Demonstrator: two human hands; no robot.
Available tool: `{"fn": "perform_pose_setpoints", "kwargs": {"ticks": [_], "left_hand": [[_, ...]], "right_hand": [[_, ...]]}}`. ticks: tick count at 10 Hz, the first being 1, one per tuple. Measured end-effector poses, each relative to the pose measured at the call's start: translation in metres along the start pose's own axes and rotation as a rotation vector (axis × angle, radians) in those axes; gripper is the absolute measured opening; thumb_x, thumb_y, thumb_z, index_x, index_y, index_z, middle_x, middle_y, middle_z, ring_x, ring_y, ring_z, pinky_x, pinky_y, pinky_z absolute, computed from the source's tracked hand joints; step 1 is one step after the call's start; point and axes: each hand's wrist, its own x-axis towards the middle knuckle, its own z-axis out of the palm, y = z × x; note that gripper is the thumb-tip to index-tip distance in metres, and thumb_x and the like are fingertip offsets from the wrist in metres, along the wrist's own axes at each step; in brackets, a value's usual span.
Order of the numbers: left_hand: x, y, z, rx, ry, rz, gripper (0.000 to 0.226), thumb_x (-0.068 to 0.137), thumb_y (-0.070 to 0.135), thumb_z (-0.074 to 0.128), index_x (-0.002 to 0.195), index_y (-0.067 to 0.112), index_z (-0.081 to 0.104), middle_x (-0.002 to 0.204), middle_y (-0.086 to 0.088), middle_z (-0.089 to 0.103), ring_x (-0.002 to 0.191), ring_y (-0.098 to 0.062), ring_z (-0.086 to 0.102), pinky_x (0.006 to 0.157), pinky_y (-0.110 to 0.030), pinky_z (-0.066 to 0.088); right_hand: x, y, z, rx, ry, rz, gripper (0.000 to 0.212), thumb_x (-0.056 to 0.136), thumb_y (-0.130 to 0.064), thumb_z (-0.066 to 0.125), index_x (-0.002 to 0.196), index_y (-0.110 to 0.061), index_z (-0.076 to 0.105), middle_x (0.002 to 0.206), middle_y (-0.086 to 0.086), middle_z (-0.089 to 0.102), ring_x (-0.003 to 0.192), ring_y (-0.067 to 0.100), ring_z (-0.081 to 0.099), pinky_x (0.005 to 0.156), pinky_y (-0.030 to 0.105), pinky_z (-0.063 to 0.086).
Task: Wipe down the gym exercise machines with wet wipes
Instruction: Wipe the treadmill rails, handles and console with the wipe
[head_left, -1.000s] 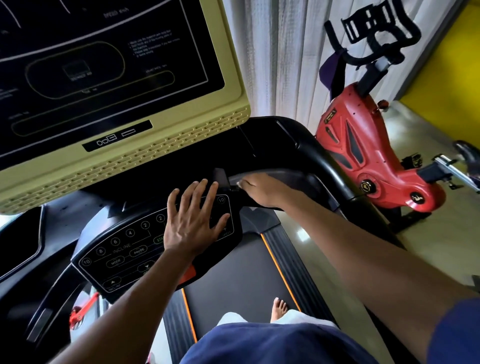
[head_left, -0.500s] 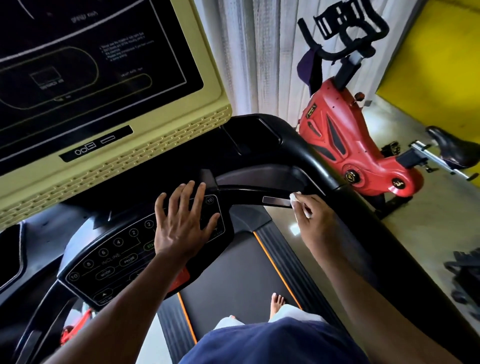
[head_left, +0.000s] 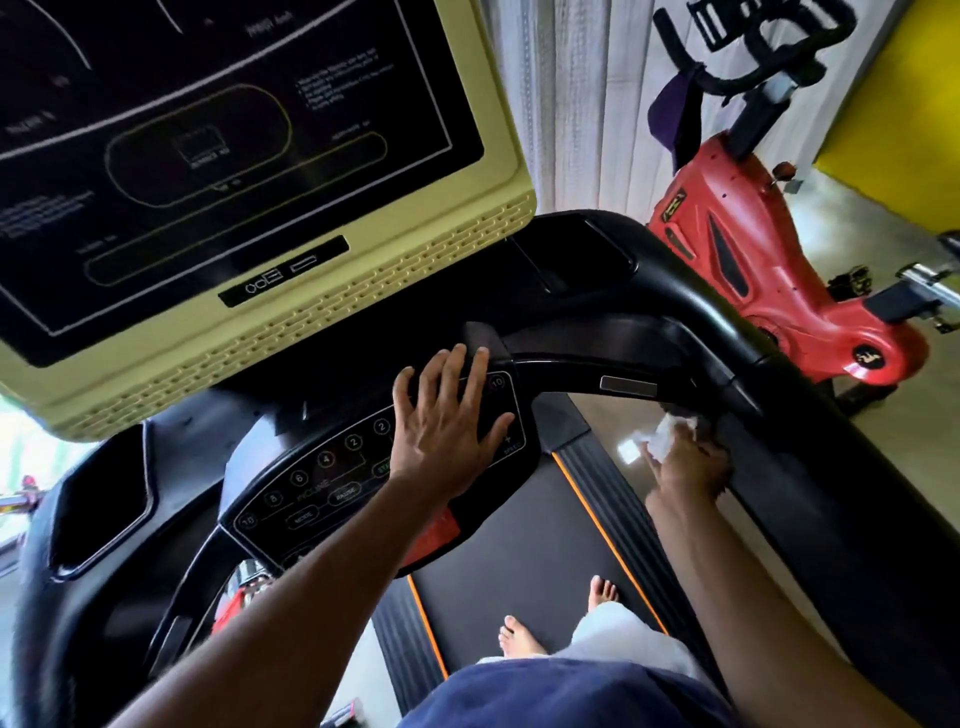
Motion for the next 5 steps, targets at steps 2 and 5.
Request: {"fn": "perform_pose_setpoints", "kwargs": {"ticks": [2, 5], "left_hand": [[0.0, -0.003, 0.003, 0.009, -0.03, 0.024, 0.08, 0.102, 0.071, 0.023, 0.165, 0.023, 0.012, 0.169, -0.007, 0.023, 0.154, -0.027, 0.02, 0.124, -0.057, 0.01], [-0.002, -0.003, 0.001, 0.022, -0.006, 0.043, 0.081, 0.102, 0.07, 0.025, 0.164, 0.019, 0.017, 0.166, -0.011, 0.031, 0.151, -0.029, 0.029, 0.122, -0.059, 0.017]], "right_hand": [[0.012, -0.016, 0.024, 0.309, 0.0, 0.129, 0.019, 0.102, -0.009, 0.048, 0.087, -0.018, 0.055, 0.083, -0.003, 0.074, 0.069, 0.009, 0.069, 0.076, 0.025, 0.059], [-0.079, 0.026, 0.108, 0.199, -0.256, 0.276, 0.029, 0.095, 0.007, 0.037, 0.078, -0.009, 0.055, 0.073, 0.007, 0.057, 0.063, 0.018, 0.054, 0.051, 0.023, 0.051]]}}
